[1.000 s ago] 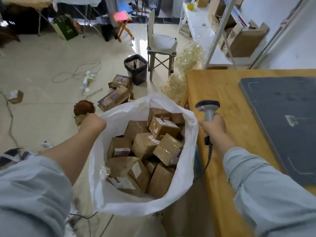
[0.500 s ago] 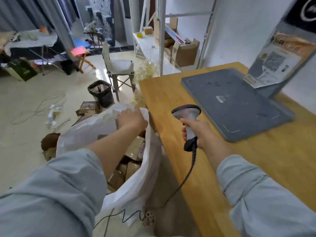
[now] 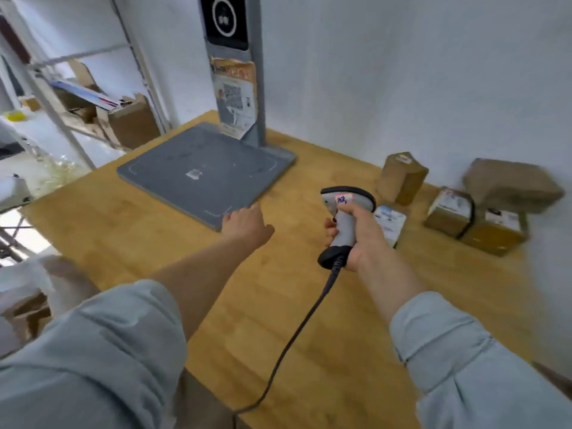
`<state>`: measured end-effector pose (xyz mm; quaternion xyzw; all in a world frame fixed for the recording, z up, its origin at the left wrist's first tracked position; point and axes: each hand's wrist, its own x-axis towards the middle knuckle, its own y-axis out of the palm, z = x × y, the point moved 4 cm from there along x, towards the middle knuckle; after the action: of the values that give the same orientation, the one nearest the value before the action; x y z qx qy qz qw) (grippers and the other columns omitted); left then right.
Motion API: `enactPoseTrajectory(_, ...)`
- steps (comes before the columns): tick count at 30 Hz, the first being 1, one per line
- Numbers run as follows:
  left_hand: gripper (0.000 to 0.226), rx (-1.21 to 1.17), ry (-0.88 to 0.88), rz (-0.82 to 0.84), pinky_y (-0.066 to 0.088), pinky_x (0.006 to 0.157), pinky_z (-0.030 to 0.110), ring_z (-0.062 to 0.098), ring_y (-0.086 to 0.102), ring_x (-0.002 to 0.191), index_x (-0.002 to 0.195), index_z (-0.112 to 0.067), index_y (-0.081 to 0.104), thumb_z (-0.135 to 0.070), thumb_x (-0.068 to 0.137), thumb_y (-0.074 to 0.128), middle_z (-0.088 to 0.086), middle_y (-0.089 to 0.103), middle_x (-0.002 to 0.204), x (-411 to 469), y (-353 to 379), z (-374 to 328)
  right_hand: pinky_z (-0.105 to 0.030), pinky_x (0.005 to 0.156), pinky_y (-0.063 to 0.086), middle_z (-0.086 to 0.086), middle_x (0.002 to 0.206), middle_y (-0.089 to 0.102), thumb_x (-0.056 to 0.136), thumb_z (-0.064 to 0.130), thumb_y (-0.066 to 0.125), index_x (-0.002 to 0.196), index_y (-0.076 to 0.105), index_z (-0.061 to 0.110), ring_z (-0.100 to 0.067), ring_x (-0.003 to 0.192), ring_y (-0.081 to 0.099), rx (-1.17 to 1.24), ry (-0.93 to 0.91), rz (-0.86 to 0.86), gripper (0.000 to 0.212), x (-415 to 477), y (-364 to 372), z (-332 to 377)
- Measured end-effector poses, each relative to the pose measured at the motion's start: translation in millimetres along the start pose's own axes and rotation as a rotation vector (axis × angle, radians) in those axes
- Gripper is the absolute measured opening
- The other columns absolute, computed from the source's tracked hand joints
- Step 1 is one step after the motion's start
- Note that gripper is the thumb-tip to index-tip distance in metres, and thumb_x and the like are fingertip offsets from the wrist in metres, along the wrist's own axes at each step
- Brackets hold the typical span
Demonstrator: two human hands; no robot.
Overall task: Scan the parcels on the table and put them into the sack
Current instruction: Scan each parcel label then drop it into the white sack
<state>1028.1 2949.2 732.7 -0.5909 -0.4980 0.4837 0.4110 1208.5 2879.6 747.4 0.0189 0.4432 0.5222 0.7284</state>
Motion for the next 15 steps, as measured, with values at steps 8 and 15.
enactPoseTrajectory(8, 0.055, -0.173, 0.203, 0.199, 0.043, 0.096, 0.036, 0.029, 0.047, 0.126, 0.143, -0.01, 0.038, -0.034, 0.095, 0.053, 0.011, 0.047, 0.141, 33, 46, -146, -0.017, 0.039, 0.045, -0.006, 0.064, 0.061, 0.088, 0.008, 0.062, 0.083, 0.06, 0.003, -0.01, 0.044, 0.056, -0.021, -0.154, -0.332, 0.008, 5, -120, 75)
enactPoseTrajectory(15, 0.054, -0.41, 0.173, 0.362, 0.037, 0.102, 0.031, 0.028, 0.042, 0.133, 0.147, -0.005, 0.034, -0.025, 0.099, 0.048, 0.013, 0.039, 0.149, 66, 89, -204, -0.031, 0.057, 0.047, -0.01, 0.087, 0.065, 0.074, 0.01, 0.068, 0.103, 0.061, 0.004, -0.02, 0.073, 0.061, -0.049, -0.131, -0.534, 0.03, 67, -184, 79)
